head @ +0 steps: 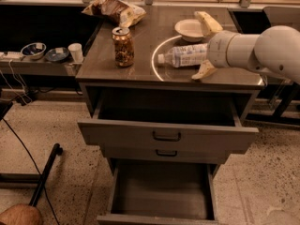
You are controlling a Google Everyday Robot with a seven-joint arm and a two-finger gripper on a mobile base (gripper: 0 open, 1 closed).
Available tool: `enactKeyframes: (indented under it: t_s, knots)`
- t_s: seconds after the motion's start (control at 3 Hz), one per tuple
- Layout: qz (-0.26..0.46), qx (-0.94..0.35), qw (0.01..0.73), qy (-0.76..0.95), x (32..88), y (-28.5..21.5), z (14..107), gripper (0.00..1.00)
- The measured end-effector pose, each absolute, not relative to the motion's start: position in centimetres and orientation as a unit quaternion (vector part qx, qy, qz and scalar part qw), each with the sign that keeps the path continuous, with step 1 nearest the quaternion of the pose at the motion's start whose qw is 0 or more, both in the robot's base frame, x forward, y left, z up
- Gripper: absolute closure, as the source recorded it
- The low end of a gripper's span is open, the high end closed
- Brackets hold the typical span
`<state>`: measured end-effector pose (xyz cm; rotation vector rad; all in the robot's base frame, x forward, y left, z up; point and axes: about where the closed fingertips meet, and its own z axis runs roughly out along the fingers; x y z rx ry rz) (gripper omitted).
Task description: Pick blue plastic bottle from bottom drawer and place on counter
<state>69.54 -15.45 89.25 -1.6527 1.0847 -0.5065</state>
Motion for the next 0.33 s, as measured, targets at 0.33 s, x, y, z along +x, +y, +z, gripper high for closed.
enactKeyframes:
  t_s: [0.33]
  knots:
    - [-0.212,-0.690,0.523,0.453,69.54,-15.45,89.25,0.00]
